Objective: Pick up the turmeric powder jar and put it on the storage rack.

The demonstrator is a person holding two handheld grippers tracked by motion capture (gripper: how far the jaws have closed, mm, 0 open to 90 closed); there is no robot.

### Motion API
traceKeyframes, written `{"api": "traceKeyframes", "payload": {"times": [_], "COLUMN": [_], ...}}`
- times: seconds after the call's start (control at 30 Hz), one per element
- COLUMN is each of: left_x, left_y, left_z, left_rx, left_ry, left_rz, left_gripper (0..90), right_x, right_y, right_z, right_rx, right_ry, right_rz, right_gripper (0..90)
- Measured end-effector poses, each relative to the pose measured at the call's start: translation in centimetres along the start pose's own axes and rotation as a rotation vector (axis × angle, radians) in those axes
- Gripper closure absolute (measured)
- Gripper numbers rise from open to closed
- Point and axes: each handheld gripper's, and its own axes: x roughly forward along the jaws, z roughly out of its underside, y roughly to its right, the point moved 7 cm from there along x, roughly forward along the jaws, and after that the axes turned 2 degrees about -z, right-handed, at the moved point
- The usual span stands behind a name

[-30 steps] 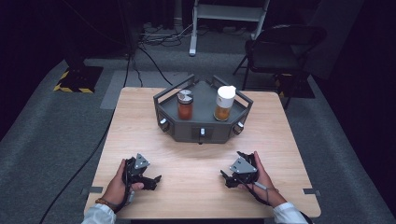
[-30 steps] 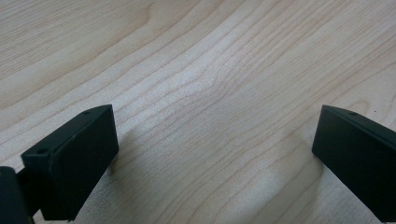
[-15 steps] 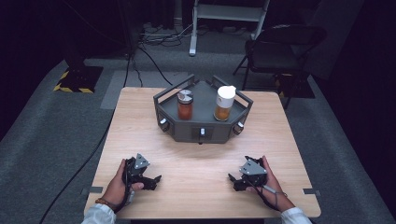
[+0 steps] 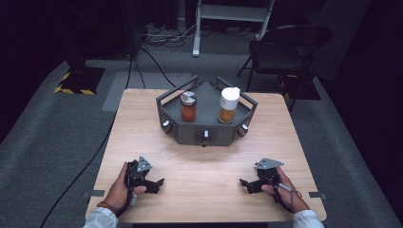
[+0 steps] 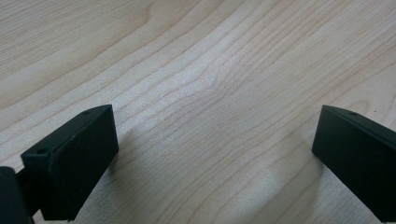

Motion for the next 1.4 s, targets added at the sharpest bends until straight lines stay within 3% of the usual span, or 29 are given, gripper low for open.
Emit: {"api": "traceKeyframes", "payload": {"times": [1.4], "left_x": [0.0], "left_y": [-0.01], "left_z": [0.0], "left_rx": [0.0], "left_ry": [0.0], "left_rz": [0.001], "left_gripper": [0.1], "right_x": [0.03], "right_y": [0.38], "right_z": [-0.05], "right_rx": [-0.011], "right_ry": [-0.001], "right_rz": [-0.015], "right_gripper": [0.0]}}
